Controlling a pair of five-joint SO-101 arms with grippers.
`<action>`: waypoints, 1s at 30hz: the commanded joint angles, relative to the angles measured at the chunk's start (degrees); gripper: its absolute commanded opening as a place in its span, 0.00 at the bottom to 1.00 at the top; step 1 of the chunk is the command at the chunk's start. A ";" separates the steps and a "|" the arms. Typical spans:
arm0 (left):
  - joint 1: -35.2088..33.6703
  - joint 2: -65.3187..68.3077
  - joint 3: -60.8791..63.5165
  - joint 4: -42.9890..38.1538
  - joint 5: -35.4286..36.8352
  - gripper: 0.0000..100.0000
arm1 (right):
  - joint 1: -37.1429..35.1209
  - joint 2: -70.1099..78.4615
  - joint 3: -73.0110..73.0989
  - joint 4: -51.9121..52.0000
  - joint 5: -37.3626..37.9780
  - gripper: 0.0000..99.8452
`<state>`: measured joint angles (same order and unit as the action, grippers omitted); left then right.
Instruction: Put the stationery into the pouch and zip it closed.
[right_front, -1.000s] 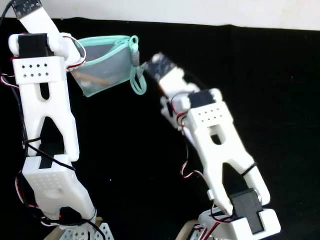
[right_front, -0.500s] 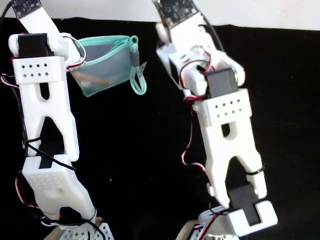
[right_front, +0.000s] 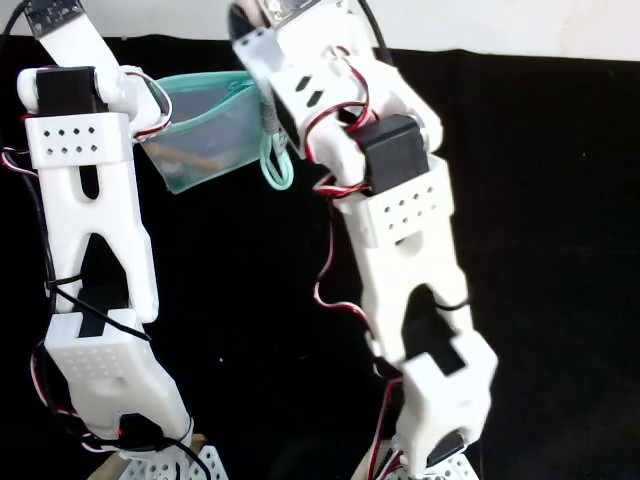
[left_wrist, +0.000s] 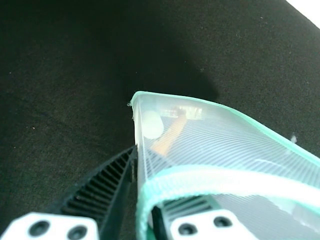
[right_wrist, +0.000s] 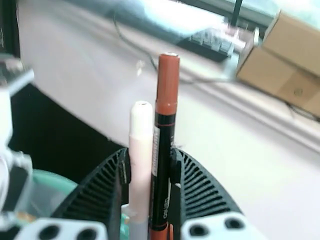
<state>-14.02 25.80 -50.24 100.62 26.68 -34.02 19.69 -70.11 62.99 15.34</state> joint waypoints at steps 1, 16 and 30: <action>-0.66 1.19 0.13 -0.62 -0.35 0.01 | -1.36 4.26 -11.82 0.04 -1.67 0.01; -0.66 1.19 0.13 -0.62 -0.53 0.01 | -8.84 17.54 -31.25 0.04 -2.81 0.01; -0.92 1.19 0.04 -1.41 -0.53 0.01 | -9.19 24.48 -31.34 5.67 -5.98 0.01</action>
<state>-14.02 25.80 -50.24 100.35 26.68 -44.22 43.96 -95.34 67.03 9.80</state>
